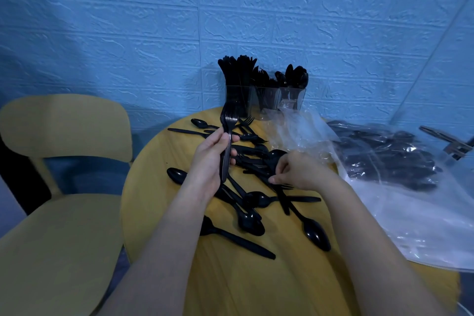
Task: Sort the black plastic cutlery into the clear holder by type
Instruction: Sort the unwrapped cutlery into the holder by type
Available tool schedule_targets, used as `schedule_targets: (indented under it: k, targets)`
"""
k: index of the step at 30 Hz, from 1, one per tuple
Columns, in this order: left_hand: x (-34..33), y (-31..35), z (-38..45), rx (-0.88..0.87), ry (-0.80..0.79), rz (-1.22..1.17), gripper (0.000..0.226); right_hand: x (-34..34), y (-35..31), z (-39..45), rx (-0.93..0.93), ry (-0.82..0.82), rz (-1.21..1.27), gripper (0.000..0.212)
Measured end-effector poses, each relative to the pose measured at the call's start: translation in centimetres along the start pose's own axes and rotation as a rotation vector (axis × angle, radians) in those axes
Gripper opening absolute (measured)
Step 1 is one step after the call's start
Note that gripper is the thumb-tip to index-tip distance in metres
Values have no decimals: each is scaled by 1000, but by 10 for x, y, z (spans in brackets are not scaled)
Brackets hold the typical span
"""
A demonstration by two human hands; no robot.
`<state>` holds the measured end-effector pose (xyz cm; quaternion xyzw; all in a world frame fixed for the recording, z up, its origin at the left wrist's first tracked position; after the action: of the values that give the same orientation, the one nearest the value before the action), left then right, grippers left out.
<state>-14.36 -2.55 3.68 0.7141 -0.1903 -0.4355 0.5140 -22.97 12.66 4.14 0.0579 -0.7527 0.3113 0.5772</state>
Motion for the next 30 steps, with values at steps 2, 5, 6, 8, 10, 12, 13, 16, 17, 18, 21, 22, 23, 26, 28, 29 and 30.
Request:
schedule_targets:
  k: [2,5,6,8,10,12,13,16,17,18,21,22,23,26,28,29,30]
  targets:
    - [-1,0,0,-2,-3,4,26,1,0,-1,-9,-16,36,20]
    - [0,0,0,-6,3,6,26,2,0,-2,-10,-21,59,19]
    - [0,0,1,-10,1,7,25,3,0,-2,-13,-22,79,19]
    - [-1,1,1,-16,-12,7,23,4,2,-2,-38,-30,180,20]
    - [-1,0,2,-14,-14,4,22,7,3,-4,-63,-31,291,20]
    - [-1,0,2,-11,-8,6,22,13,4,-5,-51,0,342,20]
    - [0,0,2,-9,-5,9,22,16,4,-5,-32,21,337,20]
    - [1,-1,3,3,10,7,29,25,4,-5,23,94,294,19]
    - [1,-1,3,8,14,-1,31,28,5,-5,29,130,297,20]
    - [1,-2,3,9,14,-3,32,32,5,-5,30,177,305,22]
    - [1,0,2,4,9,11,35,44,5,-7,40,375,375,23]
    - [2,-1,2,7,10,12,36,48,5,-8,42,441,411,21]
    - [2,-1,2,11,12,9,36,51,5,-10,47,495,453,18]
    - [2,0,3,19,18,-6,39,57,3,-12,78,566,572,13]
    - [1,0,2,21,17,-17,38,56,1,-13,93,548,558,11]
    - [1,0,2,21,13,-24,38,54,0,-12,94,526,524,10]
    - [1,0,2,21,7,-28,38,51,0,-10,88,502,487,10]
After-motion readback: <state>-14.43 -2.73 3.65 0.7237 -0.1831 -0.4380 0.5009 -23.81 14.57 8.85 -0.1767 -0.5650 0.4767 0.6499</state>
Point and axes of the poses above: each hand's wrist, its own z-axis towards the middle knuckle, its own x-axis out of the back of the hand, y = z × x, the point moved 5 cm from there along z, towards the middle knuckle, and after that the axes turned 6 degrees about y, right-handed, at the moved point
